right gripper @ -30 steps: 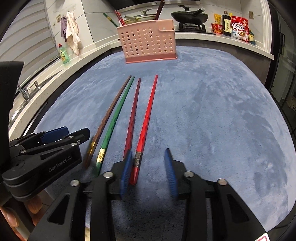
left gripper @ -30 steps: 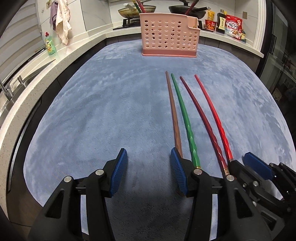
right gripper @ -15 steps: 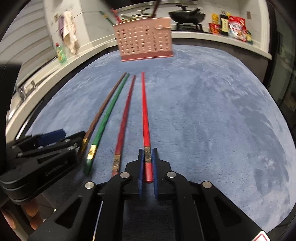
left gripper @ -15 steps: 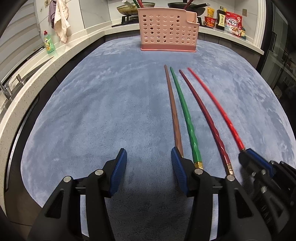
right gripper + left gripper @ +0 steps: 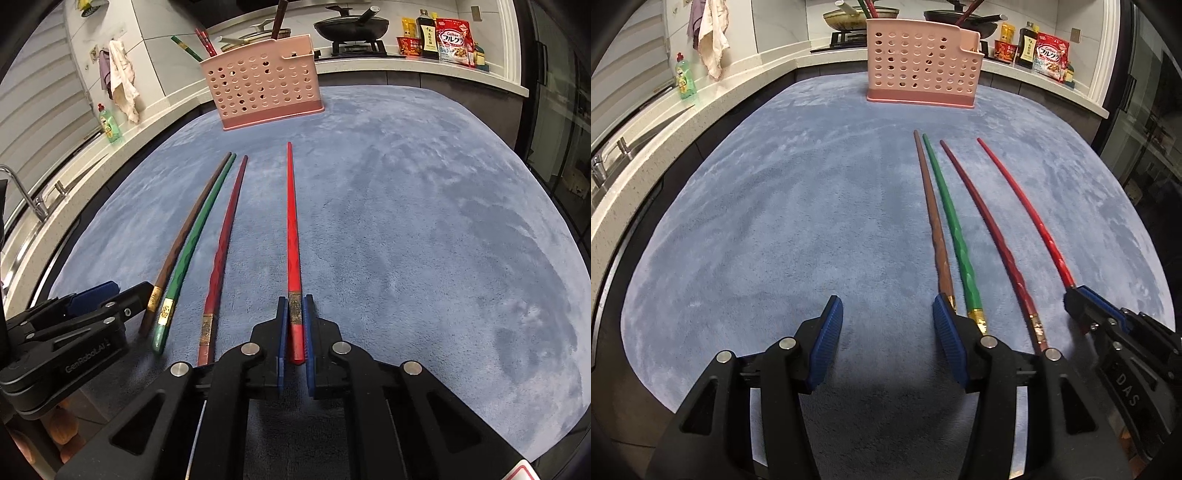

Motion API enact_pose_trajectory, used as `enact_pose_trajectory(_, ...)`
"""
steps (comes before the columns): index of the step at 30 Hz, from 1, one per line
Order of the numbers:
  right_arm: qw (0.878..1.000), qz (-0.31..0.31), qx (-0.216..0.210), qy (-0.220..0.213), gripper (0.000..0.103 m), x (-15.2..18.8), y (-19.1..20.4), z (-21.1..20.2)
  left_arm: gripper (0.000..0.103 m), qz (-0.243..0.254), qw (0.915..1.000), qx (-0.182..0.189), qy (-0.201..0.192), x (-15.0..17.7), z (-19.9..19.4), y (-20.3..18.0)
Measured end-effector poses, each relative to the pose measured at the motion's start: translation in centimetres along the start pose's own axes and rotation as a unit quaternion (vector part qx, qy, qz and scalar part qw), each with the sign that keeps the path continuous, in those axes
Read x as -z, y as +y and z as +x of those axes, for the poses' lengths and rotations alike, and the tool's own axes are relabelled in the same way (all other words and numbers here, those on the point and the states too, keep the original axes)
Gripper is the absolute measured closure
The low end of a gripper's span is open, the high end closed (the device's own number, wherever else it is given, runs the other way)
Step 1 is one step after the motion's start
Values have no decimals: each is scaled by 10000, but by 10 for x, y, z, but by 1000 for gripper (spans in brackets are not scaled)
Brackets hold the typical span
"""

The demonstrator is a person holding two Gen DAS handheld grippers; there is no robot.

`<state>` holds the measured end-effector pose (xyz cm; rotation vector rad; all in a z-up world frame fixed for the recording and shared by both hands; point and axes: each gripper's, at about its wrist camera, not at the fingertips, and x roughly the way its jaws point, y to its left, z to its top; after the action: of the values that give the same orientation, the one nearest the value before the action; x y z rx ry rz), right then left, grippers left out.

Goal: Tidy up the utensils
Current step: 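Close right tool on red chopstick while left tool closes on brown chopstick, then lift both held chopsticks and carry them over the pink basket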

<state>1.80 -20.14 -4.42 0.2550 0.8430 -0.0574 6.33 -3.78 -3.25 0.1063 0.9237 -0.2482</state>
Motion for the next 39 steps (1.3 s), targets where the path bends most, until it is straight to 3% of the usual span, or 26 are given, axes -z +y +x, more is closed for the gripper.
enact_pose_trajectory(11,10000,11,-20,2,96,0,-1,0,50,-5,9997,206,-122,-2,-11,-8)
enact_pose_trajectory(24,10000,3,-9,-2,96,0,0,0,49,124,9999,-75,80,6,0,-9)
enact_pose_trajectory(29,10000,4,-16,1,96,0,0,0,65,141,9998,-99,72,6,0,-9)
enact_pose_trajectory(33,10000,4,-21,-6,96,1,0,0,93,147,9998,-80,123,2,0,-7)
enact_pose_trajectory(39,10000,-8,-37,-56,96,-2,1,-5,94,143,9997,-62,167,-5,-1,-5)
